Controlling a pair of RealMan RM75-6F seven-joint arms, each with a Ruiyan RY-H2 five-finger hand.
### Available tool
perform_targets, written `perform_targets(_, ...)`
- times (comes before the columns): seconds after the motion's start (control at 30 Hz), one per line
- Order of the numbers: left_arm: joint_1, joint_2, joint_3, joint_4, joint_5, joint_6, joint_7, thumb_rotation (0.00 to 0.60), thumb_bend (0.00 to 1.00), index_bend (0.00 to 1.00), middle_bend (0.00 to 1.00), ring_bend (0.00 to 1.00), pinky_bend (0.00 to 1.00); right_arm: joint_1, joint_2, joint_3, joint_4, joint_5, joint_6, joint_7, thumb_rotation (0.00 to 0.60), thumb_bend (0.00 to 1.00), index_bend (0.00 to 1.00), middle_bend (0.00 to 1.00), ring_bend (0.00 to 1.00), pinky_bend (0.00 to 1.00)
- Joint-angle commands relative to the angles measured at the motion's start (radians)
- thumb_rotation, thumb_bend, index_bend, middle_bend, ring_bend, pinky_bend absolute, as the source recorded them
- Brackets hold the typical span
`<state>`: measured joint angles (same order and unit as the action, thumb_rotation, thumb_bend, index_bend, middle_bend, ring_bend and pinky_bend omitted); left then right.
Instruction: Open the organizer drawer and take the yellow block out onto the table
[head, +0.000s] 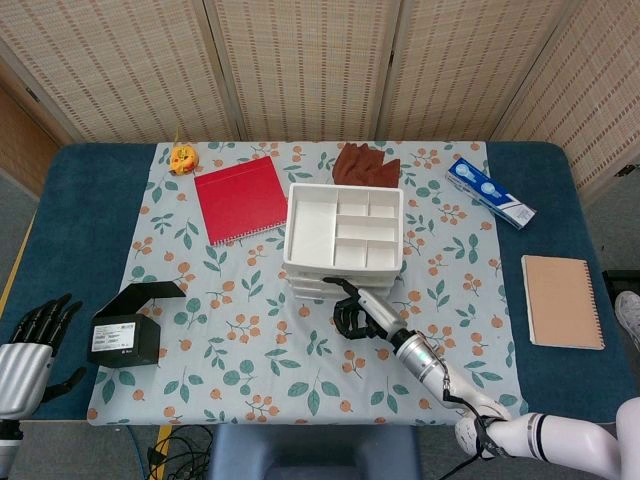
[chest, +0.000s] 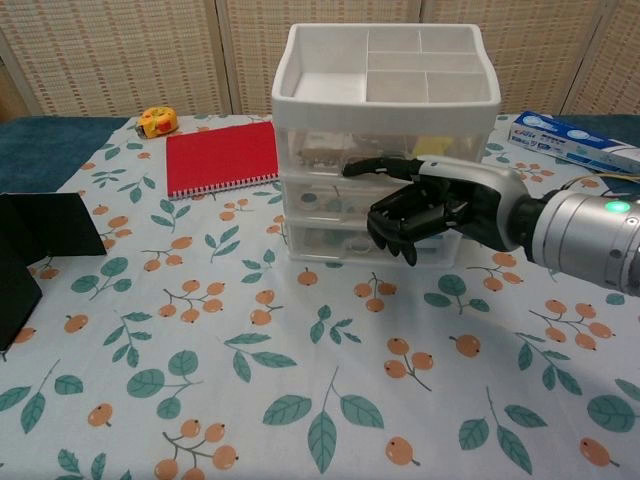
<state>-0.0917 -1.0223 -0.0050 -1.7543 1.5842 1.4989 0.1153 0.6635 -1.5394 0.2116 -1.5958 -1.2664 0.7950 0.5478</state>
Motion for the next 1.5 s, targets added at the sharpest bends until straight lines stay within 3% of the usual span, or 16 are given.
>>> perform_targets(0.03,-0.001,0.000,0.000,-0.001,0.000,-0.001,0.000,0.600,0.20,0.08,0.06,0.07,0.11,-0.002,0.003,-0.003,-0.002,-0.004,0.003,0.000,0.600,0.56,0.17,0.67,0.65,0.63)
perform_targets(0.77,-0.011,0.002,-0.001,-0.014,0.003,-0.016,0.021,0.600,0.20,0.08,0.06,0.07,0.11,-0.089,0.051,-0.139,-0.090,-0.195,0.127,0.029,0.600,0.56,0.19,0.67,0.65,0.63)
perform_targets(0.93,-0.013,0.003,-0.001,-0.015,0.004,-0.018,0.022,0.600,0.20,0.08,0.06,0.07,0.11,-0.128,0.090,-0.145,-0.119,-0.251,0.245,-0.124,0.600,0.56,0.15,0.68,0.67,0.63)
perform_targets(1.13,-0.017,0.000,-0.002,-0.015,0.004,-0.023,0.023,0.600,0.20,0.08,0.06,0.07,0.11,-0.164,0.129,-0.117,-0.192,-0.224,0.341,-0.377,0.600,0.56,0.12,0.71,0.72,0.66)
perform_targets(1.5,-0.027,-0.003,-0.004,-0.014,-0.003,-0.037,0.029,0.600,0.20,0.08,0.06,0.07,0.11,-0.164,0.155,-0.091,-0.234,-0.150,0.334,-0.468,0.600,0.56,0.12,0.73,0.74,0.67)
